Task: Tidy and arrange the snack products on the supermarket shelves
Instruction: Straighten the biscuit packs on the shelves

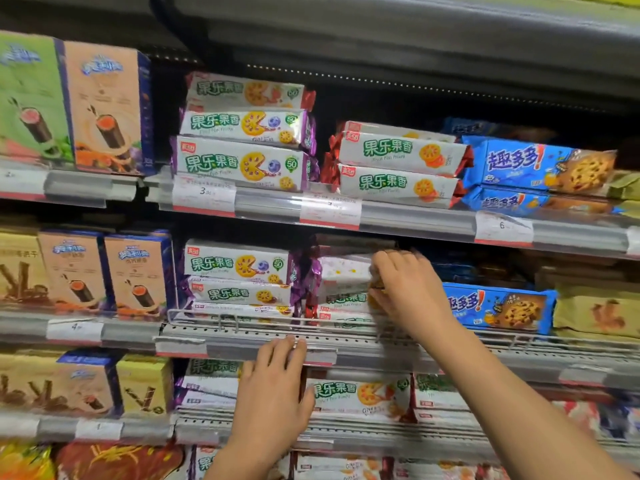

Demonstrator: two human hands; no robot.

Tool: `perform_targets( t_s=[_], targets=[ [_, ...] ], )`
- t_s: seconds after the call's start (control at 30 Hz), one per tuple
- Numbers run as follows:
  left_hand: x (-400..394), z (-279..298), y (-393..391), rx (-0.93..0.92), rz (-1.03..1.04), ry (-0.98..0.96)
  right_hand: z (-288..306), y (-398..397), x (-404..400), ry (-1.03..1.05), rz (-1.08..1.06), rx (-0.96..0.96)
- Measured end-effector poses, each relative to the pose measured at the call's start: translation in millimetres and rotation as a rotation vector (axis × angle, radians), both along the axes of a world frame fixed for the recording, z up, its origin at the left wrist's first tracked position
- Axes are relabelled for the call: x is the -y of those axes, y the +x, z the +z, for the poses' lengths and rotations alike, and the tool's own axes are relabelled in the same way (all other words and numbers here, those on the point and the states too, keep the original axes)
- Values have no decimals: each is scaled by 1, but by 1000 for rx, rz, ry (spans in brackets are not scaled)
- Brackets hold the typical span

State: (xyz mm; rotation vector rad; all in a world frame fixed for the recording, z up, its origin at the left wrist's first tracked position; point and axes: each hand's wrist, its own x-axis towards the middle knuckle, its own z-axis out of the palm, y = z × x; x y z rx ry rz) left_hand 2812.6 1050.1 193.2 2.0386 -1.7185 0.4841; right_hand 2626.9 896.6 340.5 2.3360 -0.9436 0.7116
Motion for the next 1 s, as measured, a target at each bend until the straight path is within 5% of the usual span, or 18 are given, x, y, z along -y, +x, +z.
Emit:
perform_targets(
  t_s=[0.43, 0.7, 1.0],
  targets=[
    [-17, 43, 7, -50, -46, 56, 23, -31, -19, -23, 300, -73],
    [-18, 152, 12, 15, -116, -540, 84, -45, -34, -247, 365, 233],
    [30, 165, 29, 209, 43, -286, 109, -29, -10, -305, 251, 144]
  ],
)
